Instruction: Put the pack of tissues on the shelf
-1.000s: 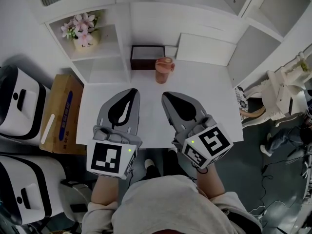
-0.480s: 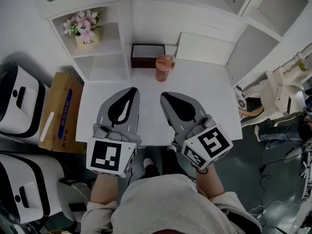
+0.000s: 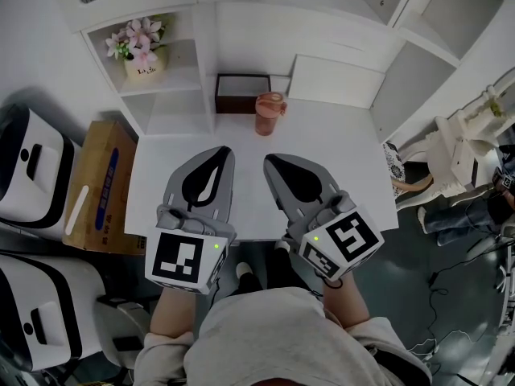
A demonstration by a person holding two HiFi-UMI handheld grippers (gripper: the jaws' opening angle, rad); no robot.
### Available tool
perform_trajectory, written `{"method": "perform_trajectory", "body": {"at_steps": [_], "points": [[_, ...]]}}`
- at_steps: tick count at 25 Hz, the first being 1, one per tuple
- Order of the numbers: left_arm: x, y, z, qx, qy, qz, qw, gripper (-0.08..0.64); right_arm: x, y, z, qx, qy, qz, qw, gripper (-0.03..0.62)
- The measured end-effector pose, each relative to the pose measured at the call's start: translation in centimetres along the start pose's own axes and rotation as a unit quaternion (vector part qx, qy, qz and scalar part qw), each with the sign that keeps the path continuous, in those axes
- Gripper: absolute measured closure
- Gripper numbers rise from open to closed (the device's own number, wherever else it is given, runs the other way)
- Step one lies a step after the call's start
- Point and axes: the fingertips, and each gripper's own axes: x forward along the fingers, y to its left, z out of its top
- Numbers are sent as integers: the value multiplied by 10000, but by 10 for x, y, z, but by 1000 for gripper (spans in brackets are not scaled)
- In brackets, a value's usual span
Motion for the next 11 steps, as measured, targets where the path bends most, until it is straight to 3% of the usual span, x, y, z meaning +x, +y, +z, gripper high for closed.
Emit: {"method": "perform_trajectory", "body": {"at_steps": [11], "points": [[1,-8,2,18,-11,-109,9999,560,-4,2,2,-50,11,-19,10000,591]]}}
